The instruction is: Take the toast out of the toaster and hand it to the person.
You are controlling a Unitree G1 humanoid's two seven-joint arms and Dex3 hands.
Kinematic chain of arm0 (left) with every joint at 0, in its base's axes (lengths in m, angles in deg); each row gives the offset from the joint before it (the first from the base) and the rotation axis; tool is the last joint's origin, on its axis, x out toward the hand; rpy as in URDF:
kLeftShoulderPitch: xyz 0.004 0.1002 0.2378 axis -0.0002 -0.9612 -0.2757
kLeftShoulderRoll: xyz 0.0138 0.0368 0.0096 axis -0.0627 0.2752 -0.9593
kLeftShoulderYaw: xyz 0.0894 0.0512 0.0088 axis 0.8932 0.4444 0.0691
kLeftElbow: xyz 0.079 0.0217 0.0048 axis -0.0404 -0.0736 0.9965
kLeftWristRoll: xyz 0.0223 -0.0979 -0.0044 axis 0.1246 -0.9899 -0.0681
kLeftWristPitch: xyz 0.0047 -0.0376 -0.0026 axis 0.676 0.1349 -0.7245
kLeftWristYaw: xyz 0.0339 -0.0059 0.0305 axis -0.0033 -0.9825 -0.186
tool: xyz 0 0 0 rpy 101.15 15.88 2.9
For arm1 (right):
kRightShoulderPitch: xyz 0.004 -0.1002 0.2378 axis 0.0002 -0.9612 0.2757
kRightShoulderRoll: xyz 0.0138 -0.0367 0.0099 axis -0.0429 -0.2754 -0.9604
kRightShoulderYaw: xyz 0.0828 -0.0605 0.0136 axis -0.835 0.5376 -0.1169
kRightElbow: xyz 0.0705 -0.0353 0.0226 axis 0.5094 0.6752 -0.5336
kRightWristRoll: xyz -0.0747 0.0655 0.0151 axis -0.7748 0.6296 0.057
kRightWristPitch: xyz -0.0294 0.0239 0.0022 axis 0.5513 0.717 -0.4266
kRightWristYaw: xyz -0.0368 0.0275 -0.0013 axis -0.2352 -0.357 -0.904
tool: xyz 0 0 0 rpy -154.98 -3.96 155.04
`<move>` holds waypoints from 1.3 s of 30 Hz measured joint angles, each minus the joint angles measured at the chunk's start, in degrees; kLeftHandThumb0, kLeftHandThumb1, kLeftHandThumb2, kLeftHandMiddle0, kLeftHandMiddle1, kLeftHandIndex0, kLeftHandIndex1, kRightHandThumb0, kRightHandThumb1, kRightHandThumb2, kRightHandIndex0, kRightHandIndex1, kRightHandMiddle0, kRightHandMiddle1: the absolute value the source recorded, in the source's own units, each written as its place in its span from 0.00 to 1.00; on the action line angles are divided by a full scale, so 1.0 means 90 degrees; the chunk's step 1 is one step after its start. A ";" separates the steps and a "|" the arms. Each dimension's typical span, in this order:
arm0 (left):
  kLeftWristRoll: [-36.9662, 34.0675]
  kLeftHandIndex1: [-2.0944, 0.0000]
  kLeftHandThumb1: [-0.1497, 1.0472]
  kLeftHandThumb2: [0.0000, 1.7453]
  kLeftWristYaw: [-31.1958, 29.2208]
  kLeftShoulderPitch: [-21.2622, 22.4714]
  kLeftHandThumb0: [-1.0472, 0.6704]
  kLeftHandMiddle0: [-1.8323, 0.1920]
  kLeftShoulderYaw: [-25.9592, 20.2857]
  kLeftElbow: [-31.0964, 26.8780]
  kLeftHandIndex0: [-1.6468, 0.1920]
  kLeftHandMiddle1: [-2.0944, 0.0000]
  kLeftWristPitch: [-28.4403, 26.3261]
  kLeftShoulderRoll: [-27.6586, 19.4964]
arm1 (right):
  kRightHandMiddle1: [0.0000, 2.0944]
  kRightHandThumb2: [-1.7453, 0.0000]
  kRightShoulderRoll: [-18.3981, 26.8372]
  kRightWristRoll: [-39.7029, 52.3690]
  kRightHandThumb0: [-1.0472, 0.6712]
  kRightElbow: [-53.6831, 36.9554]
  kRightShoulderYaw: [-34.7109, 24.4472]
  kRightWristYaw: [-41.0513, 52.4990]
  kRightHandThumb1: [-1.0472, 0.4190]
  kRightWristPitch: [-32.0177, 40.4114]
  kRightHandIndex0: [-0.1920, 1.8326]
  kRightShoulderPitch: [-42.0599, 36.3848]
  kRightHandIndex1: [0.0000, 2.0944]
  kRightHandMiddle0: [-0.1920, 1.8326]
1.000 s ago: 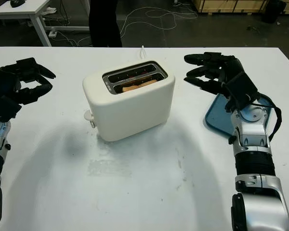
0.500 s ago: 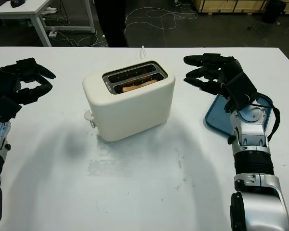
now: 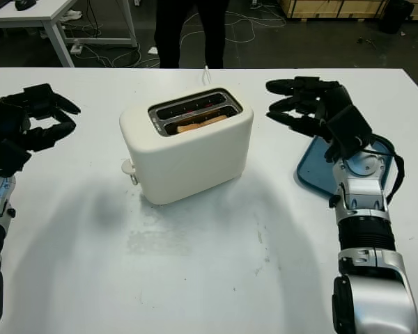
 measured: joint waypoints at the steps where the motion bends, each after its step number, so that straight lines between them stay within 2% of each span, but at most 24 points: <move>1: 0.0000 0.50 0.89 0.14 0.0000 0.0000 0.00 0.50 0.0000 0.0000 0.48 0.43 0.0000 0.0000 | 0.02 1.00 -0.0001 0.0000 0.23 0.0005 0.0000 -0.0001 0.27 -0.0010 0.46 0.0003 0.40 0.61; 39: 0.0002 0.49 0.89 0.14 -0.0001 0.0031 0.00 0.50 0.0003 0.0103 0.49 0.43 0.0050 0.0001 | 0.02 1.00 -0.0003 -0.0013 0.22 0.0018 0.0002 -0.0019 0.27 -0.0027 0.46 0.0043 0.40 0.61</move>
